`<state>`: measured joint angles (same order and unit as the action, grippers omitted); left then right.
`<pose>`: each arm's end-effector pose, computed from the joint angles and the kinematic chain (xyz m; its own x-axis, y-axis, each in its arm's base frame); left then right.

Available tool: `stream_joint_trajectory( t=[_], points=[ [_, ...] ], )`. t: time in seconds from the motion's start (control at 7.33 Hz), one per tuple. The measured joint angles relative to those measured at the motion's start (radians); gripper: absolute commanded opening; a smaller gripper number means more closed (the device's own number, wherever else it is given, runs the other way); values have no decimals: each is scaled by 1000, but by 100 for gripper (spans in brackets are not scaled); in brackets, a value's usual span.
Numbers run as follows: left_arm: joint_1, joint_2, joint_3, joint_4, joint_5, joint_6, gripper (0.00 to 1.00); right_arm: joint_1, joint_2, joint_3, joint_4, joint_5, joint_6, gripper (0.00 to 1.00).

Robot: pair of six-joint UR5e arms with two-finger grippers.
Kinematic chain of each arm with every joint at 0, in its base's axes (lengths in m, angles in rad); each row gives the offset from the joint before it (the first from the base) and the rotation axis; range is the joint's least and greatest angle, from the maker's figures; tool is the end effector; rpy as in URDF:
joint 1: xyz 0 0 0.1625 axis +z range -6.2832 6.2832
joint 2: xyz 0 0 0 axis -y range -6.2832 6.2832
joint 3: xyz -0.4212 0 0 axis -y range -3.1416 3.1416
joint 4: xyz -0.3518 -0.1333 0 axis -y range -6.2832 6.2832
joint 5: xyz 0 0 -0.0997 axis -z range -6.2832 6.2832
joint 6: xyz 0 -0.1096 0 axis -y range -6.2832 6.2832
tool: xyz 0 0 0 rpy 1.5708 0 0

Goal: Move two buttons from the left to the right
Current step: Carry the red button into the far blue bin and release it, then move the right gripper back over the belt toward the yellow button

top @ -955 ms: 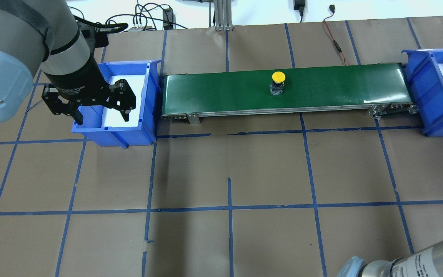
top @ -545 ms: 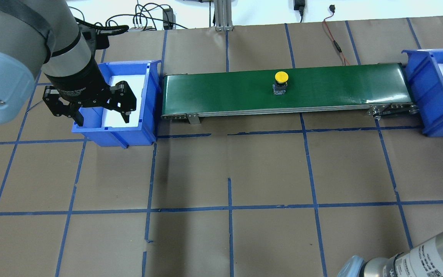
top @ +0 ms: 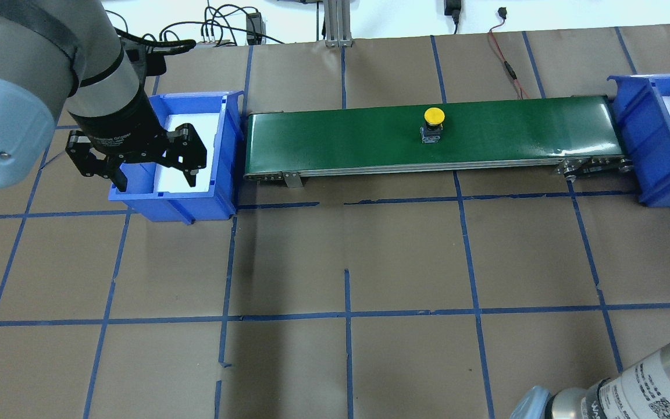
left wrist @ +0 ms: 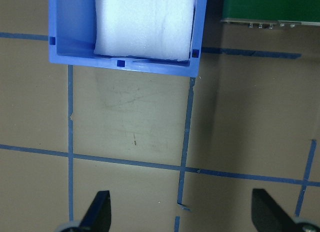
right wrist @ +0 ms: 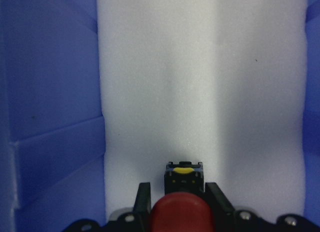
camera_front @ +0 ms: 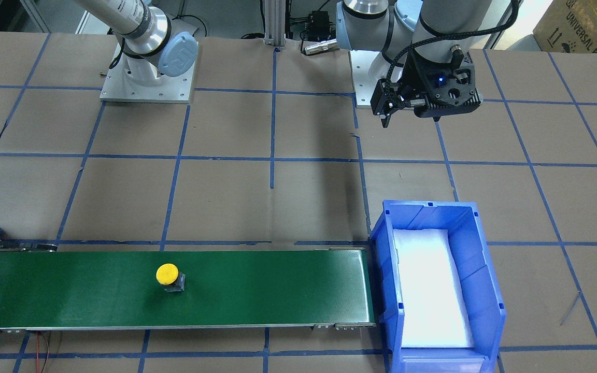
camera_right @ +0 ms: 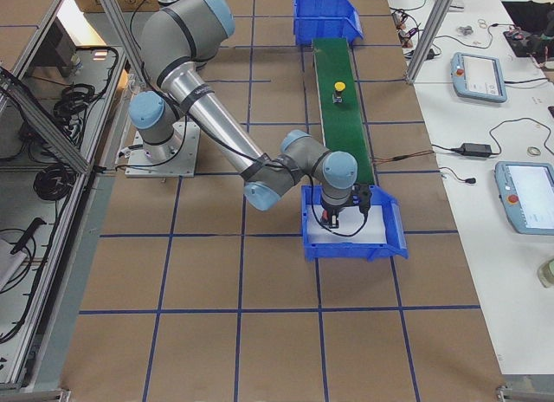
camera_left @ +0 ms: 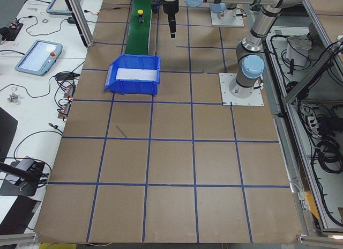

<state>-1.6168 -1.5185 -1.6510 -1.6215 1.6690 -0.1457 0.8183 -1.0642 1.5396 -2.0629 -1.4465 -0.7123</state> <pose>-0.1418 -0.4144 0.4567 -0.9899 -0.0917 -0.1081 -0.0989 0.9931 0.0635 -0.3156 -0.5520 0.2627 -0.9959 0.0351 -0.0829 0.0429 0.9947 -0.0937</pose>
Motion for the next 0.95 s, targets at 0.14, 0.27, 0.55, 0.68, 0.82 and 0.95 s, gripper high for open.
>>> stream_joint_trajectory(
  t=[0.14,0.27,0.55,0.68,0.82,0.95],
  points=[
    [0,0,0,0,0,0,100,0,-5,6,-6,-25,-2,100],
    [0,0,0,0,0,0,100,-1,-22,6,-7,-60,-3,100],
    [0,0,0,0,0,0,100,-1,-109,6,13,-89,-1,100],
    [0,0,0,0,0,-1,100,1,-178,7,57,-95,1,100],
    [0,0,0,0,0,0,100,13,-245,8,110,-99,10,100],
    [0,0,0,0,0,0,100,51,-292,11,153,-100,36,100]
  ],
)
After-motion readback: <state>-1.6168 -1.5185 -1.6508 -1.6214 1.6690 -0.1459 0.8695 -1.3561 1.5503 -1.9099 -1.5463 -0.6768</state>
